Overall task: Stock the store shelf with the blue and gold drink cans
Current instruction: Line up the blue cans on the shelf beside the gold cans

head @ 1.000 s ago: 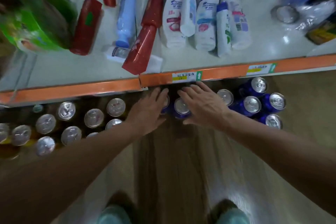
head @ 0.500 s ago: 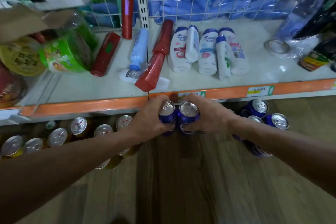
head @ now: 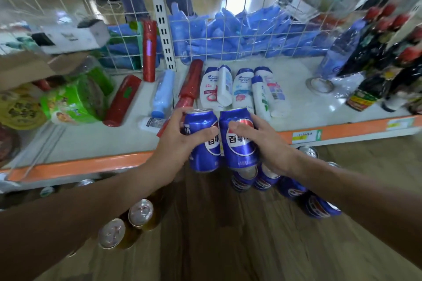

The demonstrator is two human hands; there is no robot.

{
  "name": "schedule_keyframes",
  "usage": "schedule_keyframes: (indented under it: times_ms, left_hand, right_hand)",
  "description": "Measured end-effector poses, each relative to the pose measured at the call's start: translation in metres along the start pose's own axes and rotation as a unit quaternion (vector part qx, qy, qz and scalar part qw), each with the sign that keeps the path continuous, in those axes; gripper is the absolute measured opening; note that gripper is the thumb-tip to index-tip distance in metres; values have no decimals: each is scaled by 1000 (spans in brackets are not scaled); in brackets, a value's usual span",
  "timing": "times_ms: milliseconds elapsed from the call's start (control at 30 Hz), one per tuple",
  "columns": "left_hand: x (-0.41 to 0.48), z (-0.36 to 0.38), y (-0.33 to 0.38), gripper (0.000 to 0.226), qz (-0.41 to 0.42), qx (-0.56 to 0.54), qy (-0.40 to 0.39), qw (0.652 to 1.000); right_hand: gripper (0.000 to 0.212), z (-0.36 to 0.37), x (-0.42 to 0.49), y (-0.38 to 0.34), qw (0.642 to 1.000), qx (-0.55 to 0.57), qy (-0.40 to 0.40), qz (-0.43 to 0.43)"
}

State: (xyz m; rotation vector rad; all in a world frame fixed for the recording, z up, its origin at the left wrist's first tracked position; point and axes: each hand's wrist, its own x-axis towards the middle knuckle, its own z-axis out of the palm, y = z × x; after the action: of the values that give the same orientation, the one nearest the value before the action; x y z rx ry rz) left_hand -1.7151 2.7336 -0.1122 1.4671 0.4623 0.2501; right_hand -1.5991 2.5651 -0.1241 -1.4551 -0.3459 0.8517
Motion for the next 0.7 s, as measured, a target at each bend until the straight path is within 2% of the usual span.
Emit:
schedule_keyframes:
  times_ms: [233, 400, 467, 567, 700]
  left_hand:
    - [11, 10, 6, 70, -54, -85, 32, 994]
    - [-27, 21, 31, 45, -131, -73, 47, 988]
    - [-46, 26, 55, 41, -163, -64, 39, 984]
    - [-74, 34, 109, 36, -190, -50, 47, 979]
    - [-104, 55, 208, 46, -195, -60, 48, 978]
  right_hand:
    - [67, -1, -3, -5, 999, -1, 35, 35]
    - [59, 13, -49, -37, 994, -35, 71, 71]
    - [56, 15, -74, -57, 993, -38, 79, 85]
    - [40, 21, -111, -101, 989, -25, 97, 110]
    - [27, 28, -160, -190, 984, -28, 122, 123]
